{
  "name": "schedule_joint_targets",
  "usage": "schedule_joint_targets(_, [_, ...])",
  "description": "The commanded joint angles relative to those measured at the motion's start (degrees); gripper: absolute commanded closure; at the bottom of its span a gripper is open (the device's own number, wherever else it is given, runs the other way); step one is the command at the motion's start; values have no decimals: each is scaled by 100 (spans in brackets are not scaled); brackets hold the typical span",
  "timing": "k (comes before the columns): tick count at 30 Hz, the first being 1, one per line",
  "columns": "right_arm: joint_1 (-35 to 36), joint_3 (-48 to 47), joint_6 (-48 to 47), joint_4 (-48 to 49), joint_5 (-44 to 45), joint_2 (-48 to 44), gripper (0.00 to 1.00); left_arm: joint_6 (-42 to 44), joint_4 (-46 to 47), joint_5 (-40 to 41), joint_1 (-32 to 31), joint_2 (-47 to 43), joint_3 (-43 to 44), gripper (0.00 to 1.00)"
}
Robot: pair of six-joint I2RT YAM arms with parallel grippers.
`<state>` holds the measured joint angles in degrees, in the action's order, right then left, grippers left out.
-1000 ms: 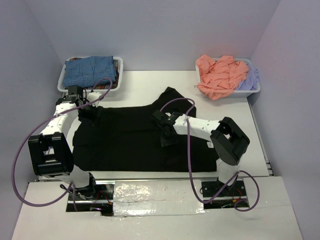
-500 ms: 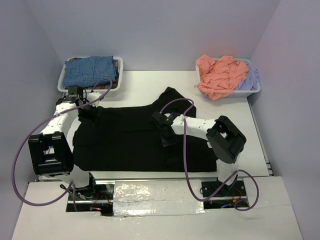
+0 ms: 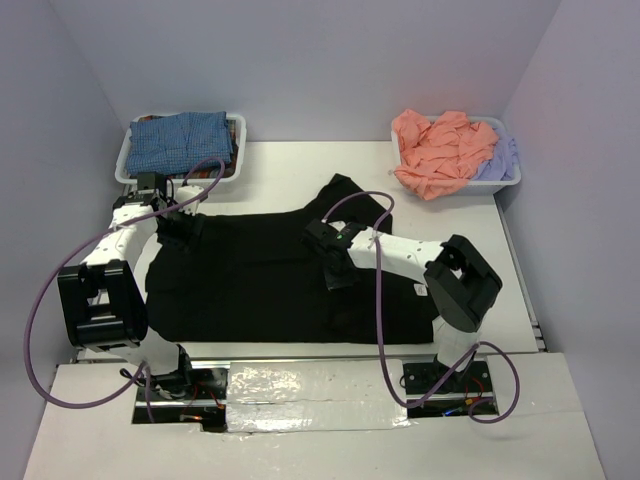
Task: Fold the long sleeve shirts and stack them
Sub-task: Fold the shirt
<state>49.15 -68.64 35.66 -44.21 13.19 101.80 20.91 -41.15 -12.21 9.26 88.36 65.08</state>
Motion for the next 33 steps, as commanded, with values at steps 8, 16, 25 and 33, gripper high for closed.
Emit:
schedule_joint_targets(8, [-1, -88, 609, -10, 553, -415, 98, 36, -34, -45, 32, 15, 49, 37])
schedule_joint_targets(16, [-1, -54, 556, 43, 544, -502, 45, 54, -78, -106, 32, 6, 66, 36])
schedule_joint_targets(25, [-932, 1291, 213, 965, -369, -2303, 58, 159, -244, -764, -90, -38, 400, 37])
schedule_joint_targets(33, [-1803, 1705, 134, 993, -651, -1989, 46, 467, -561, -2022, -853, -284, 401, 37])
